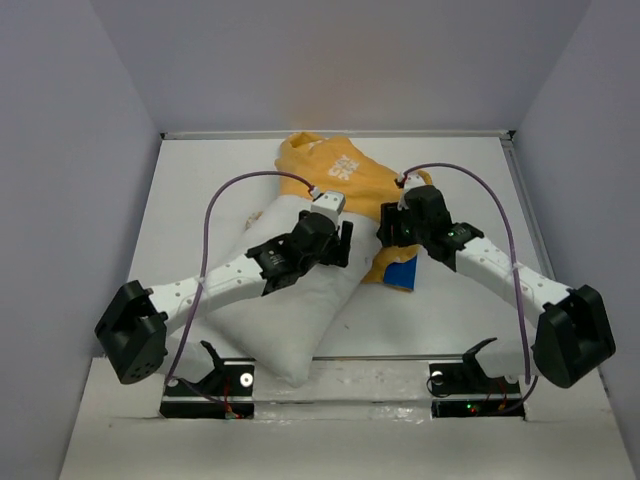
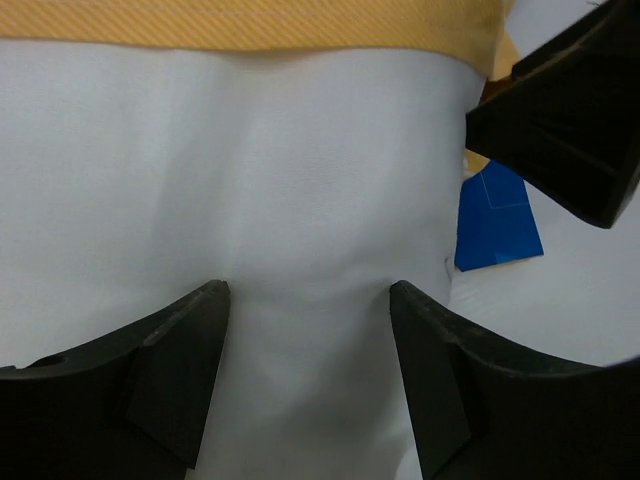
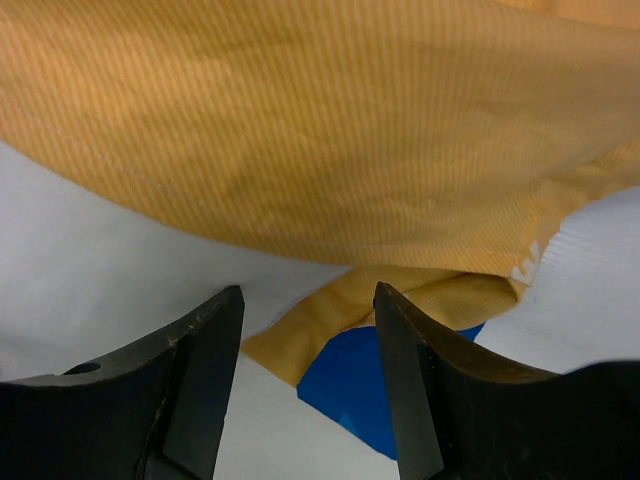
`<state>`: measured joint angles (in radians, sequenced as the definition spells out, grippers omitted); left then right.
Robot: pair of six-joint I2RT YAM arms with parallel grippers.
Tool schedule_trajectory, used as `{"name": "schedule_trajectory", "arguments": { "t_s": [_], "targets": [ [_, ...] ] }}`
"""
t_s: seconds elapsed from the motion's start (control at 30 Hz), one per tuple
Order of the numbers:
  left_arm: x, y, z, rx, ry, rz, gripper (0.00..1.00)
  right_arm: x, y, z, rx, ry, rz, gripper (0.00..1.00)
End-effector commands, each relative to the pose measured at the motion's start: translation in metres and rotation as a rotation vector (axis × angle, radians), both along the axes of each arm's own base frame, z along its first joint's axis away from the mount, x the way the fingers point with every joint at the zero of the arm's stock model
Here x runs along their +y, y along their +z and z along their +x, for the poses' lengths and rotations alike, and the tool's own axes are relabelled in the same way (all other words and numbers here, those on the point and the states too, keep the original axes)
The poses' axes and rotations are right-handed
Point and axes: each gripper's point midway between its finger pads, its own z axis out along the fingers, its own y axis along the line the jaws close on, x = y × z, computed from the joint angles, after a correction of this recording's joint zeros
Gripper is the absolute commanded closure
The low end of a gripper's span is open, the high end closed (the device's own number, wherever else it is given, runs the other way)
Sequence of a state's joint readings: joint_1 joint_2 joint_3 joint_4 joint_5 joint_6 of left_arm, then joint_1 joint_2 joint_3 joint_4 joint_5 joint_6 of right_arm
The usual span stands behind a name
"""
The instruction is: Put the pillow into the pillowcase
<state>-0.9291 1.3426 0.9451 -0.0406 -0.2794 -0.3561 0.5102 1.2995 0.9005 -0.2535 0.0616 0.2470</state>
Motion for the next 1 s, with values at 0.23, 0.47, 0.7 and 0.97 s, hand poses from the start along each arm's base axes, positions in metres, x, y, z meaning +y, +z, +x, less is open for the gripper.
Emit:
{"name": "schedule_trajectory", "arguments": {
  "t_s": [0.23,0.47,0.7,0.97],
  "targets": [
    [-0.033,-0.048,-0.017,0.085,-0.078,-0.056,0.66,-0.054,-0.016,0.028,-0.043,-0.188,-0.285,0.43],
    [-0.027,-0.028,-0.015,0.041,-0.047,-0.104,0.95,-0.076,-0.028,0.033,-0.037,-0.298,-0.361,0.52],
    [-0.041,-0.015,-0.024,0.048,-0.099,-0.220,1.00,-0.053,-0.008,0.066,-0.159,-0.265,-0.278,0.69],
    [-0.063,0.002,-0.015,-0.006,-0.125,-0.337,1.00,0.013,-0.013,0.014,-0.097,-0.009,-0.142,1.00]
  ]
}}
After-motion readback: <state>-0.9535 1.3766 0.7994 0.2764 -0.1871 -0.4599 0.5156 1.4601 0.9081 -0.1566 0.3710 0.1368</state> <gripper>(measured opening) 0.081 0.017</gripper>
